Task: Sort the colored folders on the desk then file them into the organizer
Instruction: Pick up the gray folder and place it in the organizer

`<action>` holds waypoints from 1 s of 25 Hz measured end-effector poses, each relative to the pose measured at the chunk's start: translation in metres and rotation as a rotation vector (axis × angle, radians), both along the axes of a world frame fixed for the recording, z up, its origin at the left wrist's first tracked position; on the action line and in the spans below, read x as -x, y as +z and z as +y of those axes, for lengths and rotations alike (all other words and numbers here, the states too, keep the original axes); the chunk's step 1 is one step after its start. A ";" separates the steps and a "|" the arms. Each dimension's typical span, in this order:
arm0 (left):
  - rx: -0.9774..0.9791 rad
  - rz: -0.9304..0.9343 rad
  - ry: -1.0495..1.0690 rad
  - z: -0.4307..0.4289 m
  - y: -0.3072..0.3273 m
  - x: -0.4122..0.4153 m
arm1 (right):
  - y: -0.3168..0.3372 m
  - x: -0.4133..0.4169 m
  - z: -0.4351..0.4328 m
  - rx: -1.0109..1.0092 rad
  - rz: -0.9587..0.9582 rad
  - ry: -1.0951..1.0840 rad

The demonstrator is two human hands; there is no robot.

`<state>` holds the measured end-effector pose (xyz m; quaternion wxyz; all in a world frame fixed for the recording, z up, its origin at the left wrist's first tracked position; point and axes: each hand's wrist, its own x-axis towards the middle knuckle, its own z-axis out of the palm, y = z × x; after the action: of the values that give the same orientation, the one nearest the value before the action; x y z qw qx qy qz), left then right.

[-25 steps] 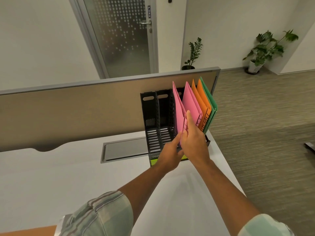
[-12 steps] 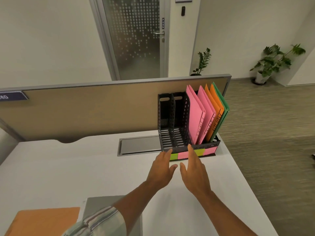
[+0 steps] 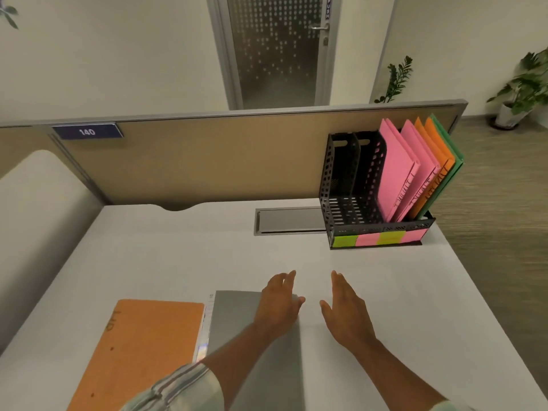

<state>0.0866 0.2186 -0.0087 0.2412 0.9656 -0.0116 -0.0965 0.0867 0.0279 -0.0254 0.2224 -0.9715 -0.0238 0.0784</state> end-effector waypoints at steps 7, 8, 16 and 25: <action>-0.007 0.088 0.159 0.096 -0.023 0.056 | -0.025 0.057 0.058 0.072 0.231 0.175; -0.015 0.095 0.174 0.108 -0.027 0.063 | -0.027 0.065 0.064 0.082 0.260 0.191; 0.170 0.273 0.474 0.165 -0.056 0.106 | -0.044 0.109 0.106 0.115 0.382 0.254; 0.576 0.307 0.684 0.182 -0.051 0.112 | -0.053 0.121 0.123 0.040 0.470 0.164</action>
<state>-0.0257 0.4004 -0.0597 0.5161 0.7822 0.3169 -0.1461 -0.0345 0.1510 -0.0784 0.1957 -0.9256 -0.0486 0.3202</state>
